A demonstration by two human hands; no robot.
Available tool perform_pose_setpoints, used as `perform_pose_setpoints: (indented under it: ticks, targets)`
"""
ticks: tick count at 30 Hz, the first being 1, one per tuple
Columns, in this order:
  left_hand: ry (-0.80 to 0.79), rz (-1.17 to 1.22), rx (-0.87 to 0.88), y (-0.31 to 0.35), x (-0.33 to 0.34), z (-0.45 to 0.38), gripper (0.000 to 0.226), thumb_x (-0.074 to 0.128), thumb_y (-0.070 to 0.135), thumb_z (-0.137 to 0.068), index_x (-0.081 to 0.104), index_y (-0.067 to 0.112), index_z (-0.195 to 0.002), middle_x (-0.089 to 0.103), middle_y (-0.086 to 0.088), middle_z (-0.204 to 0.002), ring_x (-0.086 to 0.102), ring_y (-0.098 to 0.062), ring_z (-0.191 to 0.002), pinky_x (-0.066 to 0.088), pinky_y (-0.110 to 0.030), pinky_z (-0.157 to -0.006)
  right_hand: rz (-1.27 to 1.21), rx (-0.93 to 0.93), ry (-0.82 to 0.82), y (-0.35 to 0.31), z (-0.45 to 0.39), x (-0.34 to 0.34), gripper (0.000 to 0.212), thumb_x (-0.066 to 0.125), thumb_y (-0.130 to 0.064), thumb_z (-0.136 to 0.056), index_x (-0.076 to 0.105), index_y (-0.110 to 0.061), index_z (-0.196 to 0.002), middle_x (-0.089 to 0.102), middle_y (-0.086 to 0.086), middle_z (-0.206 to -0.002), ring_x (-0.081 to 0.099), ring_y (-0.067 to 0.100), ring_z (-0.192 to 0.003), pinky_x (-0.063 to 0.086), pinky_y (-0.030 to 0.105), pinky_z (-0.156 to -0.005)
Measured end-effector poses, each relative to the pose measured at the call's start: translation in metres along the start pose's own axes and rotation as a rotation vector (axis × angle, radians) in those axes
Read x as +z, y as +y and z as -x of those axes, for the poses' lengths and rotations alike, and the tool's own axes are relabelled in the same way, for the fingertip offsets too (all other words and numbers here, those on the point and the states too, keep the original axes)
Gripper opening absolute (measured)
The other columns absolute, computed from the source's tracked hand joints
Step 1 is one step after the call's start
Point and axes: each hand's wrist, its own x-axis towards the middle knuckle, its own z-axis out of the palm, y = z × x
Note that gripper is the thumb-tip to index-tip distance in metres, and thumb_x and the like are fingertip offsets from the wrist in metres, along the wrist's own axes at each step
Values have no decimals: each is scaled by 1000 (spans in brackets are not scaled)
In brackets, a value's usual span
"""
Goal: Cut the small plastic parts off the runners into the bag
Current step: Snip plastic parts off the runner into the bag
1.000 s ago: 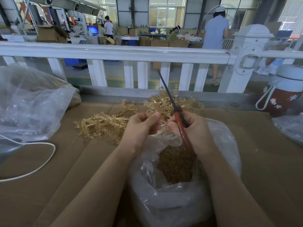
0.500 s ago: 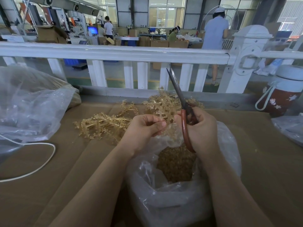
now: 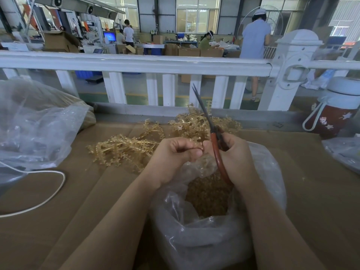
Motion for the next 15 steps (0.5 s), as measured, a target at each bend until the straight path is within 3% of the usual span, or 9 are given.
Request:
perform_pose_setpoints:
  ticks: [4,9,15]
  targets:
    - [46,116,24,-5,1,-3,16,71,4,-86,68,-10,-79,70,6,-70,66,-3,-73,50,-17,-77,47,74,93,2,-2,0,15,81,-42,-83,72,-30,-84,72,-22,-77,67,-1,-73,51,25,-68]
    - [74,187,-26,-9,0,-3,7,73,12,-83,77,15,-80,71,4,-69,64,-3,-68,49,-16,-68,149,98,108,-1,-2,2,20,78,-54,-81,66,-38,-81,67,-34,-77,62,-11,-77,49,23,-67]
    - [256,423,-72,-8,-7,-7,15,70,5,-84,76,13,-95,77,-1,-87,66,-6,-75,53,-18,-67,140,55,161,-6,1,-1,41,71,-76,-62,63,-41,-81,65,-36,-79,60,-13,-80,43,23,-67]
